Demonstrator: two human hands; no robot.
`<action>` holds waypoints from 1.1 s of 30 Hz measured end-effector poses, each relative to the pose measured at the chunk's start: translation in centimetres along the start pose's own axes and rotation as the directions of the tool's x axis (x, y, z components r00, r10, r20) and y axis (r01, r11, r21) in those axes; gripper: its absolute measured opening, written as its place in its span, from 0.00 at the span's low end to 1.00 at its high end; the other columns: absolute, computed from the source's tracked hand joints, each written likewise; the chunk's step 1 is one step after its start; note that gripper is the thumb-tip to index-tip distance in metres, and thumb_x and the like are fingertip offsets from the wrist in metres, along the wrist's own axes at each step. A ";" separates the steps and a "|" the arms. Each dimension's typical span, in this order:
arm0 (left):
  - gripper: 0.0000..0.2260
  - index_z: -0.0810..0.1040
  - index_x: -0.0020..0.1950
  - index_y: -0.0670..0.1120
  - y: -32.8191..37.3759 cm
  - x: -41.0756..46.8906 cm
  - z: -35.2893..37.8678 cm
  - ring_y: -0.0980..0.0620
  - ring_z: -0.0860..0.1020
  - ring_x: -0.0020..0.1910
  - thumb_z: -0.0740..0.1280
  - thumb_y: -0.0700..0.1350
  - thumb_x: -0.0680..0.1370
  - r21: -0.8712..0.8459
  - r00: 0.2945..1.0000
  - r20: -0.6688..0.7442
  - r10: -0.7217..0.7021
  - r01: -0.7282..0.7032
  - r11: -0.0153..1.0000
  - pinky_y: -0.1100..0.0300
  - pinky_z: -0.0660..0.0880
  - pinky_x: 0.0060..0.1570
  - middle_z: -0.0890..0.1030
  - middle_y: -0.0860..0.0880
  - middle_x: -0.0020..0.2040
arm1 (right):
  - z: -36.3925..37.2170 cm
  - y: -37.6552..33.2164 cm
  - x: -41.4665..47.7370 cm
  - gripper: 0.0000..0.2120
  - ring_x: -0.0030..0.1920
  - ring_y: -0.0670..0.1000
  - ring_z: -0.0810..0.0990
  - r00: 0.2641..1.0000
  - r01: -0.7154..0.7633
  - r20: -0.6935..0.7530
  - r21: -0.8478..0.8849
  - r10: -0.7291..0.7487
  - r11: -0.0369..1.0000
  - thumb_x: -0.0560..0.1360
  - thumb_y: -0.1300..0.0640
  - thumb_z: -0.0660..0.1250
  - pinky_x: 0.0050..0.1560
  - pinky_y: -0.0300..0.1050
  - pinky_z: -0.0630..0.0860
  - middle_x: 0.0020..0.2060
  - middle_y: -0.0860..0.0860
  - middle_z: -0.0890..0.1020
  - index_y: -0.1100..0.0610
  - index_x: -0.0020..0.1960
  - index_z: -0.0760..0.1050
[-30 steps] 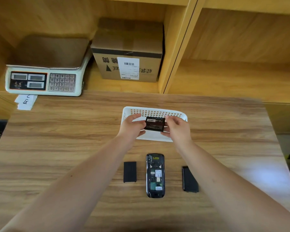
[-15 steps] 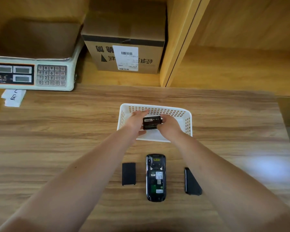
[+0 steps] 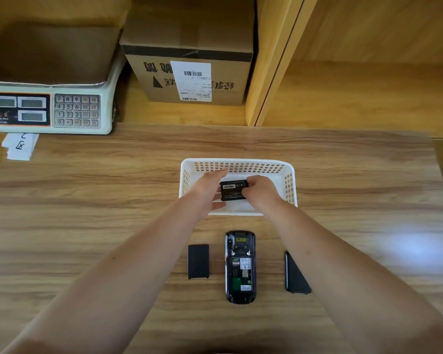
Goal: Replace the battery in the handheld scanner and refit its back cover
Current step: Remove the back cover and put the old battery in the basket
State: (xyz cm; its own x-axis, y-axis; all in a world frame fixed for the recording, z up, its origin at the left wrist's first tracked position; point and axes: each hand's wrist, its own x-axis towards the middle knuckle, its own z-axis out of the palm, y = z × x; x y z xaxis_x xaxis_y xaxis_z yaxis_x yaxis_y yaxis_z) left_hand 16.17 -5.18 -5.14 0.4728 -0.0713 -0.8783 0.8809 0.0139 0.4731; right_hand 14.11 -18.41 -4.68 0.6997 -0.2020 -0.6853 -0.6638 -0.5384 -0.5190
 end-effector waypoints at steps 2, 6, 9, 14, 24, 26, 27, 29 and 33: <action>0.14 0.73 0.60 0.51 0.0 -0.1 0.0 0.45 0.80 0.57 0.66 0.54 0.78 -0.005 1.000 -0.011 -0.003 0.003 1.000 0.47 0.77 0.58 0.80 0.41 0.58 | 0.1 0.0 0.0 0.11 0.30 0.49 0.70 1.000 -0.008 0.000 -0.009 0.008 1.000 0.74 0.66 0.60 0.28 0.40 0.63 0.30 0.50 0.73 0.56 0.34 0.70; 0.08 0.73 0.52 0.52 0.3 -0.1 0.2 0.45 0.80 0.56 0.65 0.54 0.78 0.016 1.000 -0.021 -0.002 0.002 1.000 0.48 0.78 0.57 0.81 0.42 0.58 | 0.2 -0.2 0.2 0.07 0.30 0.48 0.71 1.000 -0.017 0.012 -0.022 0.017 1.000 0.74 0.65 0.61 0.27 0.40 0.63 0.31 0.50 0.73 0.57 0.38 0.71; 0.11 0.73 0.56 0.52 0.5 -0.1 0.3 0.45 0.80 0.56 0.65 0.54 0.78 0.036 0.999 -0.034 0.009 -0.007 0.999 0.48 0.78 0.56 0.80 0.42 0.57 | 0.1 -0.2 0.4 0.04 0.30 0.48 0.71 1.000 -0.026 0.011 -0.023 0.026 0.999 0.75 0.63 0.62 0.28 0.40 0.63 0.31 0.50 0.73 0.58 0.42 0.72; 0.16 0.73 0.63 0.49 0.4 -0.4 0.1 0.45 0.80 0.56 0.65 0.54 0.78 0.029 0.999 -0.040 0.030 -0.029 0.999 0.48 0.78 0.57 0.79 0.43 0.56 | -0.3 -0.3 0.5 0.07 0.31 0.51 0.71 0.999 -0.050 0.003 -0.020 0.051 0.999 0.76 0.61 0.63 0.32 0.42 0.68 0.32 0.52 0.73 0.58 0.39 0.71; 0.18 0.74 0.67 0.49 0.5 -2.4 -0.4 0.50 0.78 0.52 0.65 0.53 0.78 0.004 0.994 -0.051 0.097 -0.097 0.995 0.50 0.77 0.58 0.80 0.47 0.58 | -1.5 0.5 -1.8 0.20 0.58 0.52 0.75 0.994 0.098 -0.058 0.106 -0.092 0.990 0.75 0.62 0.67 0.49 0.42 0.70 0.66 0.52 0.73 0.55 0.66 0.72; 0.19 0.75 0.66 0.49 0.4 -3.0 -0.8 0.49 0.79 0.54 0.66 0.54 0.77 -0.002 0.993 -0.034 0.112 -0.112 0.994 0.50 0.77 0.58 0.82 0.47 0.57 | -1.9 0.7 -2.8 0.19 0.51 0.48 0.73 0.985 0.154 -0.100 0.136 -0.141 0.979 0.74 0.63 0.67 0.42 0.37 0.71 0.65 0.51 0.74 0.54 0.64 0.74; 0.18 0.76 0.65 0.49 0.3 -3.4 -1.1 0.48 0.80 0.55 0.66 0.54 0.77 -0.010 0.992 -0.022 0.121 -0.121 0.993 0.50 0.77 0.58 0.82 0.47 0.56 | -2.1 0.9 -3.4 0.18 0.50 0.47 0.72 0.979 0.181 -0.124 0.143 -0.164 0.973 0.74 0.63 0.67 0.37 0.35 0.69 0.65 0.51 0.75 0.54 0.64 0.75; 0.15 0.77 0.63 0.48 0.2 -4.3 -1.6 0.47 0.81 0.55 0.66 0.51 0.78 -0.029 0.988 -0.007 0.156 -0.156 0.987 0.50 0.78 0.58 0.84 0.46 0.54 | -2.5 1.2 -4.4 0.18 0.48 0.45 0.72 0.966 0.228 -0.157 0.150 -0.204 0.962 0.75 0.64 0.67 0.32 0.30 0.66 0.64 0.49 0.75 0.53 0.63 0.75; 0.12 0.78 0.61 0.48 -0.9 -6.1 -2.6 0.48 0.83 0.52 0.65 0.49 0.79 -0.066 0.973 -0.013 0.230 -0.230 0.971 0.51 0.79 0.55 0.85 0.46 0.53 | -2.8 1.3 -6.4 0.17 0.61 0.48 0.73 0.947 0.293 -0.188 0.175 -0.261 0.940 0.74 0.64 0.67 0.39 0.33 0.68 0.61 0.48 0.76 0.53 0.61 0.76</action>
State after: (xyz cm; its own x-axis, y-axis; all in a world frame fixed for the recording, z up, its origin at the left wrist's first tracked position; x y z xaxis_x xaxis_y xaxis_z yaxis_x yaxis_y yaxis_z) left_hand 12.50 -2.16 -0.41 0.6627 -0.0528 -0.7470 0.7480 0.0959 0.6568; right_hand 9.51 -20.05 0.46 0.8851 -0.2045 -0.4180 -0.4650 -0.4225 -0.7780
